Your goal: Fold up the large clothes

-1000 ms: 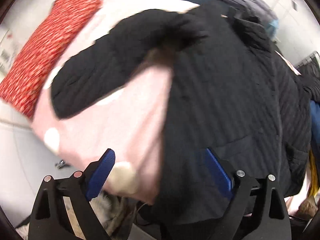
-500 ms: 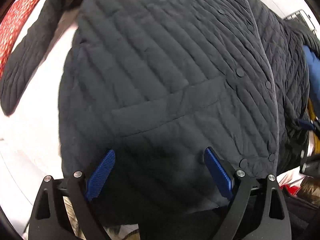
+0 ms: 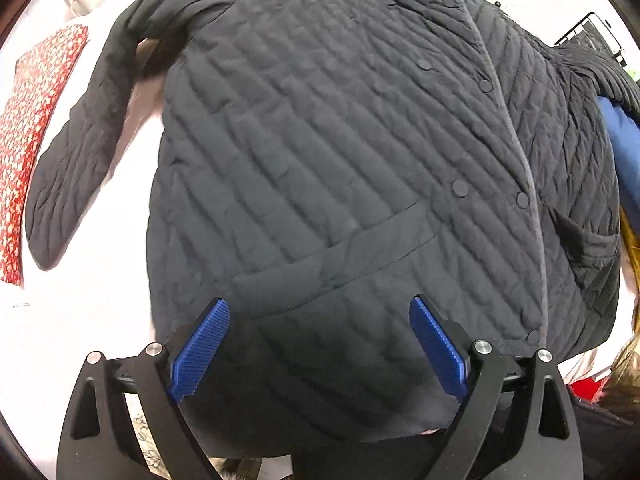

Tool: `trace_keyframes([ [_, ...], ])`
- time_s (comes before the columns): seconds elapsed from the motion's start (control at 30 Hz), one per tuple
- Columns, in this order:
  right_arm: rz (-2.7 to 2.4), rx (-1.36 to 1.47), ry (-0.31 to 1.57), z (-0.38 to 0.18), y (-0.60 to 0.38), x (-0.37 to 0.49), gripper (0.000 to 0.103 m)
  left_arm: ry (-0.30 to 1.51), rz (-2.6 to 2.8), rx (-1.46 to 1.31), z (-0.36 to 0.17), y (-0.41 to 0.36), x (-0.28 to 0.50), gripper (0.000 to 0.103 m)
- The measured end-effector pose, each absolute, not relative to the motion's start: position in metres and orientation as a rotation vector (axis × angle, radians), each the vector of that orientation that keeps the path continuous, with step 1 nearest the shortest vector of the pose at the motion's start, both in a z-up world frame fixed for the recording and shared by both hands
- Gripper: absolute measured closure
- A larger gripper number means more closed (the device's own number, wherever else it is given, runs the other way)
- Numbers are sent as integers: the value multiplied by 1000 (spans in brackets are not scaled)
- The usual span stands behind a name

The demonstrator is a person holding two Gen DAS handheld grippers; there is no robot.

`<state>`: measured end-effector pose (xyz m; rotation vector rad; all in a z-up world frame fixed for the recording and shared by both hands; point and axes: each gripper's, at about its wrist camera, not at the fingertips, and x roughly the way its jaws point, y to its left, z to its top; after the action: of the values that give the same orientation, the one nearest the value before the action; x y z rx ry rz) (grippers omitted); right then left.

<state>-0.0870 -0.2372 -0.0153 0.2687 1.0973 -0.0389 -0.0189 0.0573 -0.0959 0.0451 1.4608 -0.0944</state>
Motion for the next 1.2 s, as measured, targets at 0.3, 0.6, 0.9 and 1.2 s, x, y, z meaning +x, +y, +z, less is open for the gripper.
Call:
trace_keyframes([
  [0.3,-245,623,887,21,-358,-85,23,1448,-61,30,-90,27,3,13],
  [0.6,-555,918,704,7,-498,-111,24,1451,25,-3,-90,61,-1,12],
  [0.9,-613,1119,558,-3,-572,-125,46,1464,73,-2,-90,62,-28,12],
  [1.2,-505,1044,561,16,-584,-111,95,1452,79,44,-78,33,-35,12],
])
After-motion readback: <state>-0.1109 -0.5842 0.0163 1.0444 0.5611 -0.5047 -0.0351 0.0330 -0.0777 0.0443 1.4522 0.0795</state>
